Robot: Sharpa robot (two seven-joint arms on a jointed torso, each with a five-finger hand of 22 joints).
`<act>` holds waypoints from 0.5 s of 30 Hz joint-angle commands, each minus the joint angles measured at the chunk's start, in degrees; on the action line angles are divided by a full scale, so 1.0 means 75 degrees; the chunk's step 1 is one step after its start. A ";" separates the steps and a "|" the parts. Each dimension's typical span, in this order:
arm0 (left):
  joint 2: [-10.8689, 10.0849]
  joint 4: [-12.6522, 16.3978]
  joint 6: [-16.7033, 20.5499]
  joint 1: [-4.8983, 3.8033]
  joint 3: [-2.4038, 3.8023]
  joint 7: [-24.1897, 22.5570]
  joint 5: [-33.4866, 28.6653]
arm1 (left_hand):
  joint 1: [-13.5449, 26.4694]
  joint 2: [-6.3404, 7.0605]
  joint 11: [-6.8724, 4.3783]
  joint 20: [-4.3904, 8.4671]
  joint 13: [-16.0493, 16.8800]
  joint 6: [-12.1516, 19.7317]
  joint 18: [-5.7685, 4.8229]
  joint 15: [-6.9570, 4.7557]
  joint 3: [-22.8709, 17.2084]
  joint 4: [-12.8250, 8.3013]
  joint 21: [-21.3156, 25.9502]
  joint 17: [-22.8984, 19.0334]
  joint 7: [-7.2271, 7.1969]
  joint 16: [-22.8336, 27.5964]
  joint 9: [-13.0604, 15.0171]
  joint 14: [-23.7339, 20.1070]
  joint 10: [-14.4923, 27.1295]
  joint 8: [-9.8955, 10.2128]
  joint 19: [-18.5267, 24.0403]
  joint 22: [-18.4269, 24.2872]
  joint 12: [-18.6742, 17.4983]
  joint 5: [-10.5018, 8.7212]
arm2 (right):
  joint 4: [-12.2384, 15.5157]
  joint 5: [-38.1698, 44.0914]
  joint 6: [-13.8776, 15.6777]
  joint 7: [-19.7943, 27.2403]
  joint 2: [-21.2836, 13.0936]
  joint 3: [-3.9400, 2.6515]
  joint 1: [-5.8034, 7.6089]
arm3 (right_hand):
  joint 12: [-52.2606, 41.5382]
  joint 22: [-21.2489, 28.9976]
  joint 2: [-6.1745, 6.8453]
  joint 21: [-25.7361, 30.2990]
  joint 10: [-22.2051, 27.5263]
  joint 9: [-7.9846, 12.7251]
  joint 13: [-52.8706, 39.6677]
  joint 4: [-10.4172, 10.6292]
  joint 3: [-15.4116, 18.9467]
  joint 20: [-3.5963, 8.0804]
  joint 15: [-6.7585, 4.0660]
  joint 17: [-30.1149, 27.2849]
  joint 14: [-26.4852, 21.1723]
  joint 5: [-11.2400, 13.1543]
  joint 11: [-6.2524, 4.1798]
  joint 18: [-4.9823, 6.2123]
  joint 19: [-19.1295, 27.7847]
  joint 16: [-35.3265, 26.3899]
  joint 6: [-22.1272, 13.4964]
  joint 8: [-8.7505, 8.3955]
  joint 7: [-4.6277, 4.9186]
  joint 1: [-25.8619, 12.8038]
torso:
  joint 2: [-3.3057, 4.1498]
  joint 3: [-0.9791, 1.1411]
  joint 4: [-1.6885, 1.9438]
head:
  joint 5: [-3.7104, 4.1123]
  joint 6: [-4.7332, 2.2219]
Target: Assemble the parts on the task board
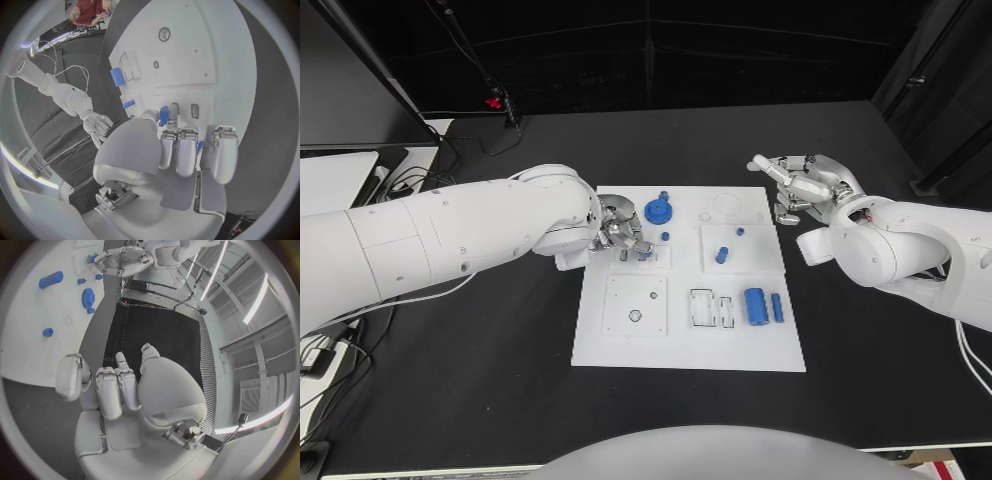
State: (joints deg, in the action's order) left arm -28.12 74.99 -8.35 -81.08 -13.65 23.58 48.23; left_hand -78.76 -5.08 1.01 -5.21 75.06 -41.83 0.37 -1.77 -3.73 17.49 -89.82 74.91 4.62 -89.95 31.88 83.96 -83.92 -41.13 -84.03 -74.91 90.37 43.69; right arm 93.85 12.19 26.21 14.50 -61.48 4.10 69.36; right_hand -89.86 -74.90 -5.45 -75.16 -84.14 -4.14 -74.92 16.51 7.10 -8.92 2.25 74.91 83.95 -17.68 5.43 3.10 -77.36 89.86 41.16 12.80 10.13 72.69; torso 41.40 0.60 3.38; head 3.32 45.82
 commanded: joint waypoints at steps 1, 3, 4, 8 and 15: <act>-0.0115 0.0116 0.0008 -0.0020 0.0006 -0.0104 0.0018 | -0.0015 0.0028 -0.0010 0.0060 0.1991 -0.0102 -0.0049 -0.0026 -0.0177 -0.0105 -0.0024 0.2012 -0.0031 -0.0006 0.0035 0.0805 -0.0811 -0.0020 -0.0796 -0.2013 -0.0049 0.0014 | 0.0010 -0.0016 -0.0022 0.0025 0.0000 -0.0001 0.0004 | -0.0019 -0.1176 -0.0073 0.0031 -0.0781 -0.0009 -0.2011 0.0015 0.0046 0.0004 0.0055 0.2013 0.0807 -0.0012 0.0055 0.0158 0.0069 0.0019 -0.0062 0.0023 0.0008 0.0013 | 0.0002 0.0003 -0.0001 | -0.0023 0.0016; -0.0179 0.0158 -0.0004 -0.0022 0.0006 -0.0066 0.0018 | 0.0002 0.0037 -0.0008 0.0060 0.1991 -0.0105 -0.0049 -0.0025 -0.0180 -0.0103 -0.0024 0.2012 -0.0030 -0.0006 0.0042 0.0805 -0.0811 -0.0018 -0.0796 -0.2013 -0.0049 0.0007 | 0.0009 -0.0016 -0.0020 0.0033 -0.0002 0.0000 0.0001 | -0.0019 -0.1176 -0.0073 0.0031 -0.0781 -0.0009 -0.2011 0.0015 0.0046 0.0004 0.0055 0.2013 0.0807 -0.0012 0.0055 0.0158 0.0069 0.0019 -0.0062 0.0023 0.0008 0.0013 | 0.0000 0.0006 0.0007 | -0.0030 0.0020; -0.0201 0.0170 -0.0011 -0.0022 0.0005 -0.0050 0.0018 | 0.0008 0.0040 -0.0008 0.0060 0.1991 -0.0106 -0.0049 -0.0025 -0.0181 -0.0102 -0.0024 0.2012 -0.0030 -0.0006 0.0044 0.0805 -0.0811 -0.0017 -0.0796 -0.2013 -0.0049 0.0004 | 0.0009 -0.0016 -0.0018 0.0036 -0.0003 0.0000 0.0000 | -0.0019 -0.1176 -0.0073 0.0031 -0.0781 -0.0009 -0.2011 0.0015 0.0046 0.0004 0.0055 0.2013 0.0807 -0.0012 0.0055 0.0158 0.0069 0.0019 -0.0062 0.0023 0.0008 0.0013 | 0.0000 0.0004 -0.0004 | -0.0043 0.0023; -0.0237 0.0184 -0.0016 -0.0022 0.0005 -0.0017 0.0017 | 0.0019 0.0043 -0.0006 0.0059 0.1991 -0.0107 -0.0049 -0.0025 -0.0185 -0.0101 -0.0024 0.2012 -0.0029 -0.0006 0.0049 0.0805 -0.0811 -0.0014 -0.0796 -0.2013 -0.0049 -0.0002 | 0.0007 -0.0016 -0.0019 0.0048 0.0002 0.0000 -0.0002 | -0.0019 -0.1176 -0.0073 0.0031 -0.0781 -0.0009 -0.2011 0.0015 0.0046 0.0004 0.0055 0.2013 0.0807 -0.0012 0.0055 0.0158 0.0069 0.0019 -0.0062 0.0023 0.0008 0.0013 | 0.0004 0.0000 -0.0012 | -0.0073 0.0023; -0.0221 0.0147 -0.0030 -0.0020 0.0004 0.0013 0.0017 | 0.0021 0.0043 -0.0006 0.0059 0.1991 -0.0108 -0.0049 -0.0025 -0.0189 -0.0103 -0.0024 0.2012 -0.0030 -0.0006 0.0051 0.0805 -0.0811 -0.0014 -0.0796 -0.2013 -0.0049 -0.0005 | 0.0010 -0.0016 -0.0028 0.0058 0.0001 0.0001 -0.0008 | -0.0019 -0.1177 -0.0082 0.0030 -0.0781 -0.0009 -0.2011 0.0015 0.0052 0.0002 0.0056 0.2013 0.0807 -0.0005 0.0054 0.0157 0.0067 0.0019 -0.0074 0.0034 0.0009 0.0012 | 0.0003 -0.0005 -0.0028 | -0.0093 0.0053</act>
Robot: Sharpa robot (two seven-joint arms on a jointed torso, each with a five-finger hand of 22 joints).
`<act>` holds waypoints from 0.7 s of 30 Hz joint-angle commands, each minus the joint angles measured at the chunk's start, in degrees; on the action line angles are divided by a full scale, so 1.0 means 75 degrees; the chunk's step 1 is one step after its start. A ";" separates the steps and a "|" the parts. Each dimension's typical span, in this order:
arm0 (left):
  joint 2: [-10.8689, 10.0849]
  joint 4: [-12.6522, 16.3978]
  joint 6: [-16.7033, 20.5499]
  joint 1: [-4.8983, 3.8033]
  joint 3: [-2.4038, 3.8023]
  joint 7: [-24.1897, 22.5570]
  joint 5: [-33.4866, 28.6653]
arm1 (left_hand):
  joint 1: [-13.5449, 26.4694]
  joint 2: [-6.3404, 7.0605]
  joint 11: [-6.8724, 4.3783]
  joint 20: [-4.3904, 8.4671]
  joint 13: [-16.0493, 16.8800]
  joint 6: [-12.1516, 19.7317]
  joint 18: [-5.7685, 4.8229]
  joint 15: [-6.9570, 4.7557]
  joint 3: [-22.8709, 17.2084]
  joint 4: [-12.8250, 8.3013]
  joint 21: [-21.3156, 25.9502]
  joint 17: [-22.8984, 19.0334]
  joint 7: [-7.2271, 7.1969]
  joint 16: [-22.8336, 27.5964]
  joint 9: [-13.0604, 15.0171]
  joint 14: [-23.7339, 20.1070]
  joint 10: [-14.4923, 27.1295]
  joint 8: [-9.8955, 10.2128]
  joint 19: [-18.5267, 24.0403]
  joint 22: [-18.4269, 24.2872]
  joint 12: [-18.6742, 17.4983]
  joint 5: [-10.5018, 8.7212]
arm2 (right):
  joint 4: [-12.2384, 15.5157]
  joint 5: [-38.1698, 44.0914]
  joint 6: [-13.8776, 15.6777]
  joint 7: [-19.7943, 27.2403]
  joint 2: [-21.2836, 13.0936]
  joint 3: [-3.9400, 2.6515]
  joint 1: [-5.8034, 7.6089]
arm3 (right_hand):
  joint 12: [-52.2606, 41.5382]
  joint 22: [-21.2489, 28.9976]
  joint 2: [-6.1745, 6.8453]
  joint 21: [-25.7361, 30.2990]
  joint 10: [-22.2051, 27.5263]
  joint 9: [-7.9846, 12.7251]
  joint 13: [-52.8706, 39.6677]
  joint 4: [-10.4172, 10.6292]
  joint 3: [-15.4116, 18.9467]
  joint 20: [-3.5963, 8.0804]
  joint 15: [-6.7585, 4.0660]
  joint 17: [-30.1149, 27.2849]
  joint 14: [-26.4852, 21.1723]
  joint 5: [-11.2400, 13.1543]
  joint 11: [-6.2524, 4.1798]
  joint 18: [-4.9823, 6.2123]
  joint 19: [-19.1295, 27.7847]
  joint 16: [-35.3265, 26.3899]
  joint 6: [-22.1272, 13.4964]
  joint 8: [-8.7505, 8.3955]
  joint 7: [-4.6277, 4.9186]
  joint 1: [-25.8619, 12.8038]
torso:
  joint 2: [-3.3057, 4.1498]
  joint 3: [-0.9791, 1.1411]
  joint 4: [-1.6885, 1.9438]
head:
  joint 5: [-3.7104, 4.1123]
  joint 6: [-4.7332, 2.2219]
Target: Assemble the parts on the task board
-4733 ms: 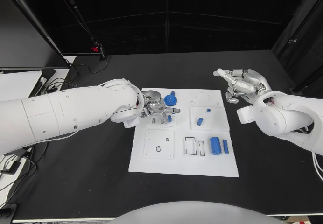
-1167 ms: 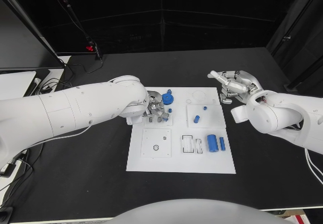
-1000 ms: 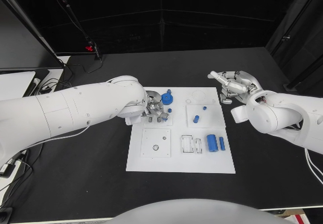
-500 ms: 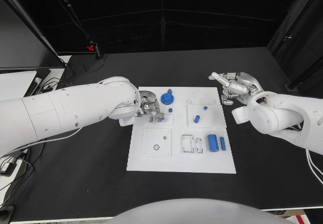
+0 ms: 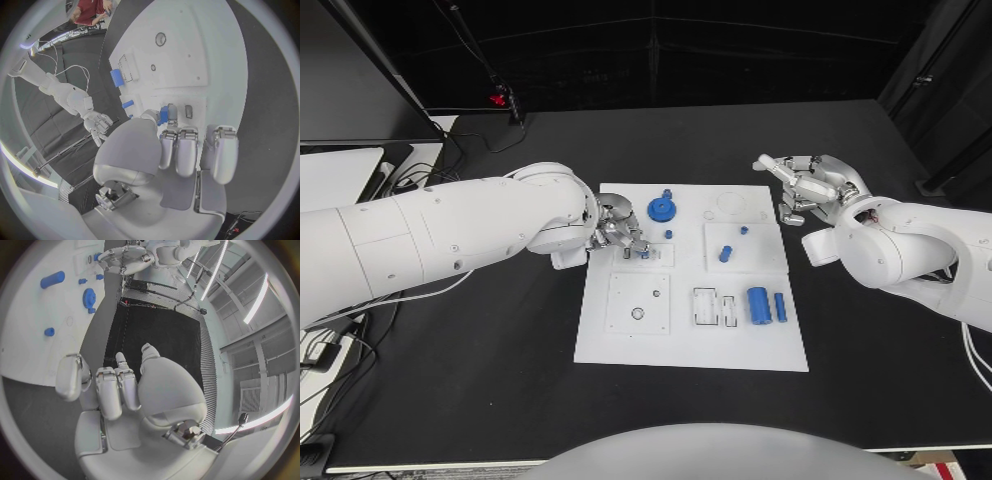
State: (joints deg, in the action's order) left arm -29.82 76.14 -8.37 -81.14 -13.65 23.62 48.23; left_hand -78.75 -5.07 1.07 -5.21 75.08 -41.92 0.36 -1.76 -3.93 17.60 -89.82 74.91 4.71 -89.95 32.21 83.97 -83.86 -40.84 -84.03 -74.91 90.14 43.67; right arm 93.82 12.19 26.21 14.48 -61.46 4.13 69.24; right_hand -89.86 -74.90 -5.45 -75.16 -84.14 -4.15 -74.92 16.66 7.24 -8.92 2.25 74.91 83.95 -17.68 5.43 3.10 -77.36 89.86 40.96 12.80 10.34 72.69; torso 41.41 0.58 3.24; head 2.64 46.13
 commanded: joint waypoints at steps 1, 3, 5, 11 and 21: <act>0.0009 -0.0012 -0.0023 -0.0012 0.0004 0.0023 0.0016 | 0.0020 0.0043 -0.0014 0.0059 0.1990 -0.0096 -0.0048 -0.0028 -0.0167 -0.0121 -0.0024 0.2012 -0.0044 -0.0006 0.0009 0.0804 -0.0818 -0.0051 -0.0796 -0.2013 -0.0018 -0.0005 | 0.0015 -0.0016 -0.0026 0.0061 -0.0004 -0.0003 0.0007 | -0.0019 -0.1178 -0.0082 0.0030 -0.0781 -0.0008 -0.2011 -0.0004 0.0033 0.0003 0.0056 0.2013 0.0807 -0.0005 0.0054 0.0157 0.0067 0.0019 -0.0046 0.0034 -0.0019 0.0012 | 0.0004 -0.0003 -0.0008 | -0.0001 0.0013; 0.0012 -0.0024 -0.0017 -0.0011 0.0004 0.0057 0.0016 | 0.0018 0.0041 -0.0015 0.0059 0.1990 -0.0095 -0.0048 -0.0028 -0.0177 -0.0125 -0.0024 0.2012 -0.0046 -0.0006 0.0013 0.0804 -0.0818 -0.0049 -0.0796 -0.2013 -0.0018 -0.0008 | 0.0017 -0.0016 -0.0024 0.0061 -0.0010 -0.0002 0.0006 | -0.0019 -0.1178 -0.0082 0.0030 -0.0781 -0.0008 -0.2011 -0.0004 0.0033 0.0003 0.0056 0.2013 0.0807 -0.0005 0.0054 0.0157 0.0067 0.0019 -0.0046 0.0034 -0.0019 0.0012 | 0.0006 -0.0001 -0.0006 | 0.0002 0.0021; 0.0016 -0.0037 -0.0016 -0.0011 0.0004 0.0099 0.0016 | 0.0015 0.0037 -0.0016 0.0059 0.1990 -0.0094 -0.0048 -0.0029 -0.0195 -0.0129 -0.0024 0.2012 -0.0047 -0.0006 0.0020 0.0804 -0.0818 -0.0046 -0.0796 -0.2013 -0.0018 -0.0011 | 0.0018 -0.0016 -0.0023 0.0061 -0.0014 -0.0002 0.0005 | -0.0019 -0.1178 -0.0082 0.0030 -0.0781 -0.0008 -0.2011 -0.0004 0.0033 0.0003 0.0056 0.2013 0.0807 -0.0005 0.0054 0.0157 0.0067 0.0019 -0.0046 0.0034 -0.0019 0.0012 | 0.0009 0.0001 0.0004 | 0.0003 0.0024; 0.0022 -0.0059 -0.0036 -0.0010 0.0004 0.0203 0.0017 | 0.0017 0.0031 -0.0016 0.0058 0.1990 -0.0093 -0.0048 -0.0030 -0.0211 -0.0127 -0.0024 0.2012 -0.0047 -0.0006 0.0026 0.0804 -0.0818 -0.0041 -0.0796 -0.2013 -0.0018 -0.0018 | 0.0020 -0.0016 -0.0032 0.0058 -0.0005 -0.0002 0.0003 | -0.0019 -0.1178 -0.0082 0.0030 -0.0781 -0.0008 -0.2011 -0.0004 0.0033 0.0003 0.0056 0.2013 0.0807 -0.0005 0.0054 0.0157 0.0067 0.0019 -0.0046 0.0034 -0.0019 0.0012 | 0.0009 0.0004 0.0001 | -0.0001 0.0048; 0.0116 -0.0171 -0.0074 -0.0003 0.0003 0.0375 0.0017 | 0.0073 0.0027 -0.0012 0.0057 0.1990 -0.0089 -0.0048 -0.0027 -0.0266 -0.0115 -0.0024 0.2012 -0.0040 -0.0006 0.0060 0.0804 -0.0818 -0.0020 -0.0796 -0.2013 -0.0018 -0.0098 | 0.0018 -0.0016 -0.0041 0.0053 0.0011 -0.0002 0.0001 | -0.0019 -0.1178 -0.0082 0.0030 -0.0781 -0.0008 -0.2011 -0.0004 0.0033 0.0003 0.0056 0.2013 0.0807 -0.0005 0.0054 0.0157 0.0067 0.0019 -0.0046 0.0034 -0.0019 0.0012 | 0.0002 -0.0002 -0.0006 | -0.0016 0.0088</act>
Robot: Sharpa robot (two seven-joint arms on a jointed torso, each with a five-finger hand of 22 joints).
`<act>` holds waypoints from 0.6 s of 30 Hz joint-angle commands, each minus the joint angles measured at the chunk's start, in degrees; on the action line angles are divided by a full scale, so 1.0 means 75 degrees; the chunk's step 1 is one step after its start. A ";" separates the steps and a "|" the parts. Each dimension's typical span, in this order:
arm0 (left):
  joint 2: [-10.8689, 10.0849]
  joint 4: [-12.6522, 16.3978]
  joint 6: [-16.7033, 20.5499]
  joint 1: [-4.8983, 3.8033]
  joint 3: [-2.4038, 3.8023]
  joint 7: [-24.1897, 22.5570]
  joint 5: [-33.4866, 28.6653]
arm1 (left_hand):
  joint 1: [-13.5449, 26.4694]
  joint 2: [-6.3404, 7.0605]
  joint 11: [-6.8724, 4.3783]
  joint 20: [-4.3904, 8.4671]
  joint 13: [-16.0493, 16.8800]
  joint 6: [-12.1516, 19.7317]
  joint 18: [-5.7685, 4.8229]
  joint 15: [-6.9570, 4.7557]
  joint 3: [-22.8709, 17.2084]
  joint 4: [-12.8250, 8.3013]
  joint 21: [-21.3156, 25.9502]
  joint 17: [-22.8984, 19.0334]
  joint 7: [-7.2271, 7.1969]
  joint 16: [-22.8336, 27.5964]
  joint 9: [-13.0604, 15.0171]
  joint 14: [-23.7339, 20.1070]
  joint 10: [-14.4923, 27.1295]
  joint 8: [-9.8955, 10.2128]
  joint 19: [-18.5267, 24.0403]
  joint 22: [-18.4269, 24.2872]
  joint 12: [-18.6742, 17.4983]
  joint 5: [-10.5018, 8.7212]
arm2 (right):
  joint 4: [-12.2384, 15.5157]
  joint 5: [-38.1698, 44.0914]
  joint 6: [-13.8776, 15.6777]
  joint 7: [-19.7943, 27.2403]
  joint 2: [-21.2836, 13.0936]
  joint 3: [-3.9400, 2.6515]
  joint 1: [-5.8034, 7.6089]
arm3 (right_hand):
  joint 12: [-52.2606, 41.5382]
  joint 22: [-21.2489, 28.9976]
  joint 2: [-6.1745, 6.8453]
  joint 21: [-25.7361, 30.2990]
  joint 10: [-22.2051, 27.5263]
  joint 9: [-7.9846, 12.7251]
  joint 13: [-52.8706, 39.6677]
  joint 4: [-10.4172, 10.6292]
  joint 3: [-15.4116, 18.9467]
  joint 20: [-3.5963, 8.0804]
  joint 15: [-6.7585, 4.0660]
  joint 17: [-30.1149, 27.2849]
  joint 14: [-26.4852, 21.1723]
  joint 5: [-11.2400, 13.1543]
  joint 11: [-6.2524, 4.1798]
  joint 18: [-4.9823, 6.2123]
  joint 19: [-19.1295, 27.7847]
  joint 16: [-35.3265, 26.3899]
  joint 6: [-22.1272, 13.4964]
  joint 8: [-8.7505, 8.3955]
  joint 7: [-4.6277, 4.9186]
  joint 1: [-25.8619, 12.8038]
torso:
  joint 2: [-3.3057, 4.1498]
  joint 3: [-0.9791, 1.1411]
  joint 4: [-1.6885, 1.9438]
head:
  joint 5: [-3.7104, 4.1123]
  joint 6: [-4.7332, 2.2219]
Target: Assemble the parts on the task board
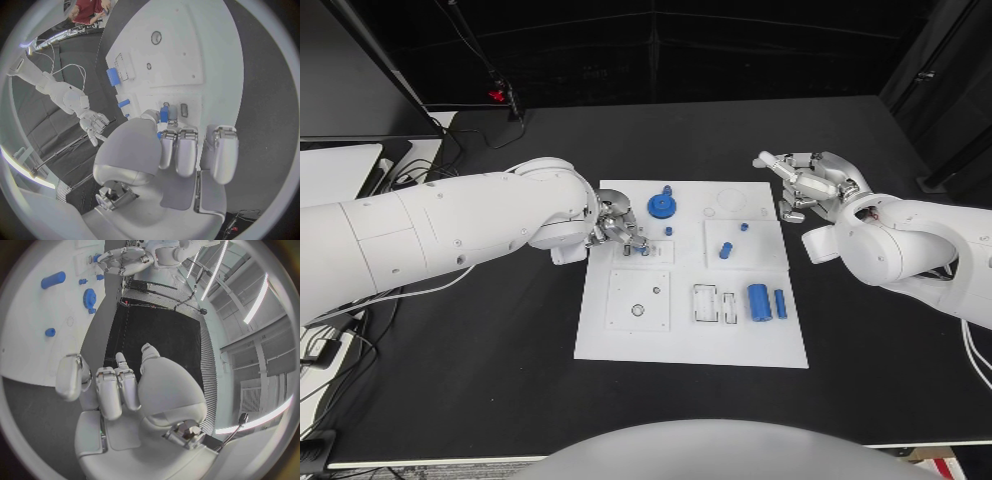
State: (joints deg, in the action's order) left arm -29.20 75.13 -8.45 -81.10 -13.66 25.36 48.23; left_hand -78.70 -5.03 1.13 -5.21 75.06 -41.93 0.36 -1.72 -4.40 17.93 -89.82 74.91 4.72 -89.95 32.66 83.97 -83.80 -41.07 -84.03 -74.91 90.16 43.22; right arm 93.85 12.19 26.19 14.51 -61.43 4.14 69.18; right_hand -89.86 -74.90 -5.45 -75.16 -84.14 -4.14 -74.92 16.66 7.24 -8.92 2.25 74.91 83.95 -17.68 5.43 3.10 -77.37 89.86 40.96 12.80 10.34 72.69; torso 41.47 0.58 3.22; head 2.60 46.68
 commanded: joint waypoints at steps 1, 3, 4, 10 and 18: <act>0.0042 -0.0048 -0.0063 -0.0006 0.0005 0.0150 0.0017 | 0.0087 0.0022 -0.0018 0.0056 0.1992 -0.0086 -0.0048 -0.0031 -0.0214 -0.0157 -0.0024 0.2012 -0.0038 -0.0007 0.0009 0.0804 -0.0826 0.0018 -0.0796 -0.2013 -0.0021 -0.0055 | 0.0014 -0.0016 -0.0039 0.0049 0.0007 -0.0003 0.0009 | -0.0019 -0.1178 -0.0082 0.0030 -0.0781 -0.0009 -0.2011 -0.0004 0.0033 0.0002 0.0056 0.2013 0.0807 -0.0006 0.0054 0.0157 0.0067 0.0019 -0.0046 0.0034 -0.0018 0.0012 | -0.0007 -0.0002 -0.0006 | -0.0015 0.0019; 0.0073 -0.0084 -0.0082 -0.0003 0.0005 0.0186 0.0017 | 0.0126 0.0024 -0.0015 0.0055 0.1992 -0.0083 -0.0048 -0.0029 -0.0227 -0.0153 -0.0024 0.2012 -0.0034 -0.0007 0.0023 0.0804 -0.0826 0.0028 -0.0796 -0.2013 -0.0021 -0.0088 | 0.0014 -0.0016 -0.0040 0.0048 0.0008 -0.0002 0.0009 | -0.0019 -0.1179 -0.0092 0.0030 -0.0781 -0.0009 -0.2011 -0.0003 0.0044 0.0001 0.0056 0.2013 0.0807 -0.0001 0.0053 0.0157 0.0065 0.0019 -0.0060 0.0051 -0.0018 0.0010 | -0.0007 -0.0004 -0.0005 | -0.0014 0.0015; 0.0086 -0.0100 -0.0089 -0.0002 0.0005 0.0205 0.0018 | 0.0157 0.0025 -0.0013 0.0054 0.1992 -0.0080 -0.0048 -0.0027 -0.0238 -0.0153 -0.0024 0.2012 -0.0032 -0.0007 0.0035 0.0804 -0.0826 0.0035 -0.0796 -0.2013 -0.0021 -0.0123 | 0.0014 -0.0016 -0.0040 0.0048 0.0008 -0.0002 0.0009 | -0.0019 -0.1180 -0.0096 0.0030 -0.0781 -0.0009 -0.2011 -0.0003 0.0047 0.0001 0.0056 0.2013 0.0807 0.0001 0.0053 0.0157 0.0064 0.0019 -0.0064 0.0057 -0.0018 0.0009 | -0.0007 -0.0004 -0.0003 | -0.0011 0.0014; 0.0140 -0.0194 -0.0199 0.0004 0.0005 0.0255 0.0019 | 0.0270 0.0040 -0.0006 0.0049 0.1992 -0.0058 -0.0048 -0.0025 -0.0280 -0.0152 -0.0024 0.2012 -0.0027 -0.0007 0.0089 0.0804 -0.0826 0.0063 -0.0796 -0.2013 -0.0021 -0.0267 | 0.0019 -0.0017 -0.0041 0.0048 0.0007 -0.0002 0.0008 | -0.0019 -0.1183 -0.0120 0.0030 -0.0781 -0.0009 -0.2011 0.0004 0.0067 0.0000 0.0055 0.2013 0.0807 0.0001 0.0050 0.0156 0.0060 0.0019 -0.0086 0.0085 -0.0019 -0.0010 | -0.0007 0.0000 -0.0005 | 0.0001 0.0025; 0.0201 -0.0301 -0.0326 0.0007 0.0005 0.0299 0.0020 | 0.0302 0.0032 -0.0005 0.0048 0.1992 -0.0054 -0.0048 -0.0024 -0.0306 -0.0154 -0.0024 0.2012 -0.0028 -0.0007 0.0110 0.0804 -0.0826 0.0072 -0.0796 -0.2013 -0.0021 -0.0322 | 0.0032 -0.0314 -0.0082 0.0049 0.0007 -0.0002 0.0007 | -0.0019 -0.1183 -0.0135 0.0032 -0.0781 -0.0010 -0.2011 0.0005 0.0079 -0.0001 0.0055 0.2013 0.0807 -0.0001 0.0050 0.0157 0.0060 0.0019 -0.0097 0.0104 -0.0019 -0.0022 | -0.0005 0.0003 -0.0002 | 0.0008 0.0038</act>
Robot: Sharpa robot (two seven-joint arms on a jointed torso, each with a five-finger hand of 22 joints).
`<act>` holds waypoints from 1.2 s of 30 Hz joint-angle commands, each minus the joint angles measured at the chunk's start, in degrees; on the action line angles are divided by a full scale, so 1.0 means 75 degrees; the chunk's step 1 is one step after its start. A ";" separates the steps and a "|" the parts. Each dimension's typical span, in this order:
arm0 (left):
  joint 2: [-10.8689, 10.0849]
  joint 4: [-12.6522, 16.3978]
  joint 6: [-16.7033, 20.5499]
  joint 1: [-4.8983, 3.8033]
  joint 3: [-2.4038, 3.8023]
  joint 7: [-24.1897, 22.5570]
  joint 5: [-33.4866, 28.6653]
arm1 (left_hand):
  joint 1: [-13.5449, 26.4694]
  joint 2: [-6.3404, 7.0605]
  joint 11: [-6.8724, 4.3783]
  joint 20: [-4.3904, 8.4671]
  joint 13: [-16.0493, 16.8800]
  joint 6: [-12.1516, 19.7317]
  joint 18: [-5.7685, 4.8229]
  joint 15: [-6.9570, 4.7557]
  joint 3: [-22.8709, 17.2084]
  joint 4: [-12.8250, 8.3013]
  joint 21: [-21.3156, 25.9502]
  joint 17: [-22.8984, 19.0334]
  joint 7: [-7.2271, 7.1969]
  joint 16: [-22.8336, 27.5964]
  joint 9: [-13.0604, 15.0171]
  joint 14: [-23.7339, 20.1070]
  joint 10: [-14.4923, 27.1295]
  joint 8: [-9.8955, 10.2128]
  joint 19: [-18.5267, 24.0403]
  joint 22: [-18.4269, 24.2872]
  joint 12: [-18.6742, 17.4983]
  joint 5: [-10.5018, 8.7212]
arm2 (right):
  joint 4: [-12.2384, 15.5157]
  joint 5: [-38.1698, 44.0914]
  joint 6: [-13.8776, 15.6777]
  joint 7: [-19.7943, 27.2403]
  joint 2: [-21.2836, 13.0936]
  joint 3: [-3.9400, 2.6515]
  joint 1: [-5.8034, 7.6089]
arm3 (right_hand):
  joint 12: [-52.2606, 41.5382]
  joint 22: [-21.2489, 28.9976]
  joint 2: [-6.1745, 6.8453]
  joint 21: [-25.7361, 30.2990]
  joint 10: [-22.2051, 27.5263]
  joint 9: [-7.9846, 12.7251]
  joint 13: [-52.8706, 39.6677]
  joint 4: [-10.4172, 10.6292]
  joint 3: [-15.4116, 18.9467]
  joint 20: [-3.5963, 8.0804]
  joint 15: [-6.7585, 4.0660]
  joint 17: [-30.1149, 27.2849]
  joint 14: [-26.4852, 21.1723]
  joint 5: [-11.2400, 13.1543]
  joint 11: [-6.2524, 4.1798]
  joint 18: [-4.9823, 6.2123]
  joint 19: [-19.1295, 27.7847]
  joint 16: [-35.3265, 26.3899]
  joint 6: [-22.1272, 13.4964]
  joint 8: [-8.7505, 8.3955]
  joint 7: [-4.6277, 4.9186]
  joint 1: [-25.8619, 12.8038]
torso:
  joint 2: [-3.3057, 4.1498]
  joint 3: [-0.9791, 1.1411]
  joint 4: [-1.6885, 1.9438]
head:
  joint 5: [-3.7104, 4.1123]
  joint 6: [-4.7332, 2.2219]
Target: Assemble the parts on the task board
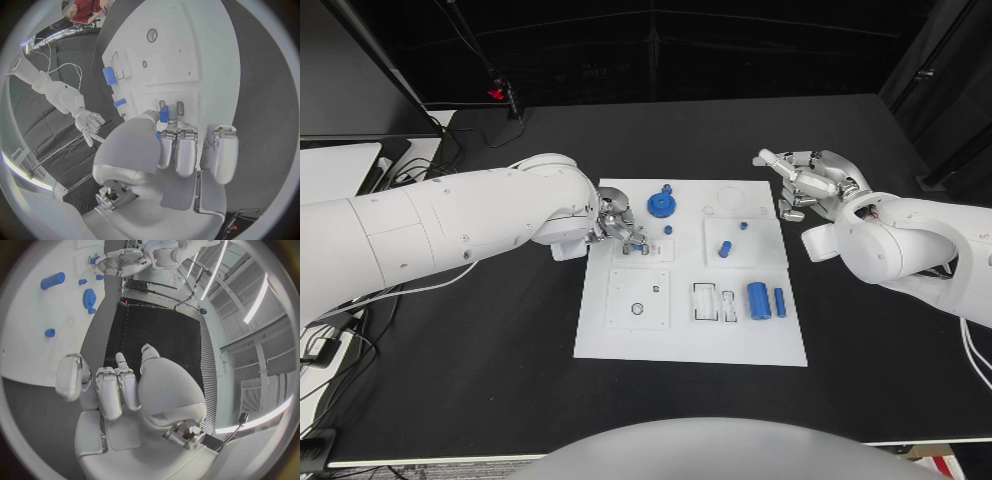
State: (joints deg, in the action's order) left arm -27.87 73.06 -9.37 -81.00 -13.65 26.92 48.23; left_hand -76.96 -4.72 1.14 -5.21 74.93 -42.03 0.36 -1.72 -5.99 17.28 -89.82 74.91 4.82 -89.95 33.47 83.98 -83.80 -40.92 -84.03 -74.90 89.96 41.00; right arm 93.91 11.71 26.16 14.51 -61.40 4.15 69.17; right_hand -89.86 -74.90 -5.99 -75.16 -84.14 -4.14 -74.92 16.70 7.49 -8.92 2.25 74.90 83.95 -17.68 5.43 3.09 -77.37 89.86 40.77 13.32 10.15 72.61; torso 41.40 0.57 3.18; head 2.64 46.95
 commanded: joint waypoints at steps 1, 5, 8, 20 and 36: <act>0.0028 -0.0033 -0.0234 -0.0006 0.0003 0.0089 0.0020 | 0.0070 -0.0010 -0.0006 0.0048 0.2010 -0.0040 -0.0049 -0.0024 -0.0093 -0.0068 -0.0024 0.2012 -0.0041 -0.0006 0.0002 0.0803 -0.0827 0.0051 -0.0796 -0.2013 0.0006 -0.0027 | 0.0025 -0.0275 -0.0079 0.0051 0.0003 -0.0003 0.0009 | -0.0019 -0.1183 -0.0070 0.0034 -0.0781 -0.0010 -0.2011 -0.0001 0.0050 -0.0001 0.0055 0.2013 0.0807 -0.0003 0.0051 0.0158 0.0060 0.0019 -0.0076 0.0041 0.0006 -0.0015 | 0.0005 0.0004 0.0006 | -0.0002 0.0007; 0.0042 -0.0056 -0.0314 -0.0002 0.0003 0.0083 0.0020 | 0.0070 -0.0010 -0.0006 0.0048 0.2010 -0.0040 -0.0049 -0.0024 -0.0093 -0.0068 -0.0024 0.2012 -0.0041 -0.0006 0.0002 0.0803 -0.0827 0.0051 -0.0796 -0.2013 0.0006 -0.0027 | 0.0029 -0.0343 -0.0080 0.0061 0.0002 -0.0003 0.0009 | -0.0019 -0.1183 -0.0070 0.0034 -0.0781 -0.0010 -0.2011 -0.0001 0.0050 -0.0001 0.0055 0.2013 0.0807 -0.0003 0.0051 0.0158 0.0060 0.0019 -0.0076 0.0041 0.0006 -0.0015 | -0.0002 0.0003 0.0004 | -0.0007 0.0011; 0.0048 -0.0063 -0.0320 0.0000 0.0003 0.0066 0.0020 | 0.0070 -0.0010 -0.0006 0.0048 0.2010 -0.0040 -0.0049 -0.0024 -0.0093 -0.0068 -0.0024 0.2012 -0.0041 -0.0006 0.0002 0.0803 -0.0827 0.0051 -0.0796 -0.2013 0.0006 -0.0027 | 0.0034 -0.0365 -0.0078 0.0066 -0.0001 -0.0003 0.0009 | -0.0019 -0.1183 -0.0070 0.0034 -0.0781 -0.0010 -0.2011 -0.0001 0.0050 -0.0001 0.0055 0.2013 0.0807 -0.0003 0.0051 0.0158 0.0060 0.0019 -0.0076 0.0041 0.0006 -0.0015 | 0.0002 0.0002 0.0007 | 0.0003 0.0012; 0.0099 -0.0083 -0.0365 0.0013 0.0003 0.0061 0.0020 | 0.0086 0.0008 -0.0007 0.0047 0.2010 -0.0035 -0.0049 -0.0025 -0.0112 -0.0078 -0.0024 0.2012 -0.0045 -0.0006 0.0022 0.0803 -0.0827 0.0060 -0.0796 -0.2013 0.0006 -0.0073 | 0.0048 -0.0383 -0.0108 0.0074 0.0006 -0.0003 0.0009 | -0.0019 -0.1181 -0.0083 0.0043 -0.0781 -0.0011 -0.2011 -0.0002 0.0058 -0.0001 0.0055 0.2013 0.0807 -0.0008 0.0052 0.0160 0.0066 0.0019 -0.0085 0.0057 0.0006 -0.0023 | 0.0001 0.0001 0.0001 | 0.0027 0.0013; 0.0204 -0.0094 -0.0382 0.0041 0.0003 0.0159 0.0020 | 0.0040 0.0004 -0.0015 0.0048 0.2010 -0.0026 -0.0049 -0.0030 -0.0185 -0.0093 -0.0024 0.2012 -0.0053 -0.0006 0.0051 0.0803 -0.0827 0.0069 -0.0796 -0.2013 0.0006 -0.0090 | 0.0055 -0.0438 -0.0104 0.0084 -0.0003 -0.0003 0.0009 | -0.0019 -0.1185 -0.0092 0.0036 -0.0781 -0.0011 -0.2011 -0.0002 0.0066 -0.0002 0.0056 0.2013 0.0807 -0.0007 0.0054 0.0158 0.0059 0.0019 -0.0092 0.0070 0.0007 -0.0028 | 0.0001 0.0000 0.0001 | 0.0041 0.0014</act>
State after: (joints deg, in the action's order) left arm -26.42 72.22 -11.43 -80.89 -13.51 27.17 48.19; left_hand -76.30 -4.06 1.14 -5.21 74.92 -42.22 0.36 -1.72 -6.83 16.77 -89.82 74.91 5.00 -89.95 33.88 83.98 -83.80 -40.37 -84.03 -74.90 89.96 40.37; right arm 94.12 8.98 25.94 14.58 -61.43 4.15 69.16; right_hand -89.86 -74.90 -6.29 -75.16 -84.14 -4.15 -74.92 16.64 7.54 -8.92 2.25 74.90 83.95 -17.68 5.43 3.59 -77.37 89.86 40.37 13.47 10.16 72.31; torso 41.40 0.58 3.20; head 2.93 47.09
